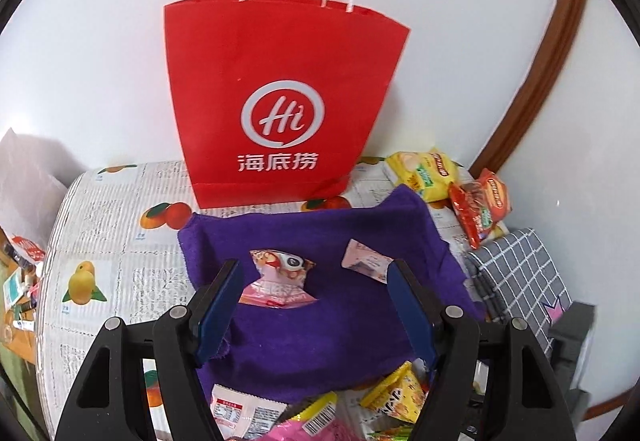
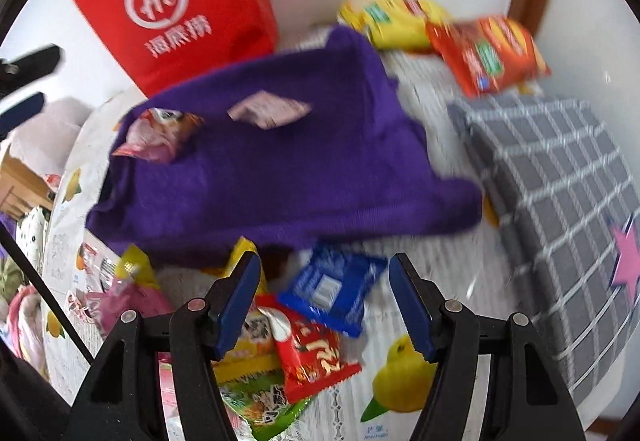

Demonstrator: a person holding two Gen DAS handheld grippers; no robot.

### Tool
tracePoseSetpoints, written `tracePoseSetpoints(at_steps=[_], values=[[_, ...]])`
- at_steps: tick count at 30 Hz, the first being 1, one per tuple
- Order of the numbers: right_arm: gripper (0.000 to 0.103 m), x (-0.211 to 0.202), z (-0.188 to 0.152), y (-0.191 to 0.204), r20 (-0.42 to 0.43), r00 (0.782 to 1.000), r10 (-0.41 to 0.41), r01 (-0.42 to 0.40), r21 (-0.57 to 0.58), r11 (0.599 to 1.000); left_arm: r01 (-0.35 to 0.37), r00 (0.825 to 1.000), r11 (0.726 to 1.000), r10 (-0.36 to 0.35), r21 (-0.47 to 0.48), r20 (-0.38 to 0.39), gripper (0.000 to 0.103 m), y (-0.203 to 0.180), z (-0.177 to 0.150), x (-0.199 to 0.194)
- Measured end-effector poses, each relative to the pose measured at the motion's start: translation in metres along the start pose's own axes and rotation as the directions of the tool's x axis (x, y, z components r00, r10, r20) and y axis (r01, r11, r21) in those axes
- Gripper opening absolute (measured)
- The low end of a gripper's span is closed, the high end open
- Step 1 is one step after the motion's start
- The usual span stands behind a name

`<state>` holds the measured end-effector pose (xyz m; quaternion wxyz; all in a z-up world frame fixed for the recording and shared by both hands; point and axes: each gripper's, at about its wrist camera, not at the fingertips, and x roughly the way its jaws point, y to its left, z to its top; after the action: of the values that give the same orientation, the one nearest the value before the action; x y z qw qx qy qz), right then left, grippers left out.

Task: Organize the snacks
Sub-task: 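Move the right tool back to the snack pile and grasp the blue packet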

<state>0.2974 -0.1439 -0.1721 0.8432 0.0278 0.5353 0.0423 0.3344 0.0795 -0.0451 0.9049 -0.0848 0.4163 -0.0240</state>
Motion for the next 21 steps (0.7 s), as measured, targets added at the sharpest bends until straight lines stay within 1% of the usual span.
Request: tracePoseSetpoints(at_steps=[2, 4, 10, 11, 13, 16, 18, 20, 21], values=[[0.067, 0.006, -0.003, -0.003, -0.016, 1.000, -0.005, 0.005, 0.030, 1.000, 0.003, 1.000, 1.000, -0.003, 0.010, 0.004, 0.072, -0.003, -0.001, -0.003], [0.071, 0.014, -0.007, -0.008, -0.034, 0.999, -0.011, 0.013, 0.063, 0.998, 0.008, 1.000, 1.000, -0.008, 0.012, 0.005, 0.072, -0.005, -0.001, -0.005], [0.072, 0.039, -0.012, -0.018, -0.074, 0.997, 0.001, 0.010, 0.151, 0.989, 0.017, 1.000, 1.000, -0.017, 0.001, 0.008, 0.072, -0.003, -0.001, -0.010], [0.072, 0.043, -0.013, -0.019, -0.078, 0.997, 0.001, 0.011, 0.159, 0.987, 0.016, 1.000, 1.000, -0.016, 0.000, 0.007, 0.072, -0.003, -0.001, -0.010], [0.072, 0.045, -0.013, -0.017, -0.054, 0.998, -0.023, 0.031, 0.151, 0.988, 0.016, 1.000, 1.000, -0.016, -0.002, 0.005, 0.072, -0.003, -0.001, -0.010], [0.074, 0.050, -0.011, -0.012, -0.052, 0.998, -0.038, 0.045, 0.139, 0.989, 0.015, 1.000, 1.000, -0.015, -0.002, 0.003, 0.072, -0.002, -0.001, -0.010], [0.070, 0.053, -0.011, -0.005, -0.051, 0.997, -0.065, 0.070, 0.108, 0.992, 0.014, 1.000, 1.000, -0.014, -0.003, 0.000, 0.072, -0.002, -0.001, -0.010], [0.054, 0.054, -0.010, 0.002, -0.039, 0.995, -0.089, 0.092, 0.072, 0.993, 0.013, 1.000, 1.000, -0.013, -0.004, -0.001, 0.072, -0.002, -0.001, -0.010], [0.051, 0.055, -0.010, 0.006, -0.032, 0.994, -0.103, 0.105, 0.051, 0.993, 0.014, 1.000, 1.000, -0.014, -0.005, 0.000, 0.072, -0.001, -0.001, -0.010]])
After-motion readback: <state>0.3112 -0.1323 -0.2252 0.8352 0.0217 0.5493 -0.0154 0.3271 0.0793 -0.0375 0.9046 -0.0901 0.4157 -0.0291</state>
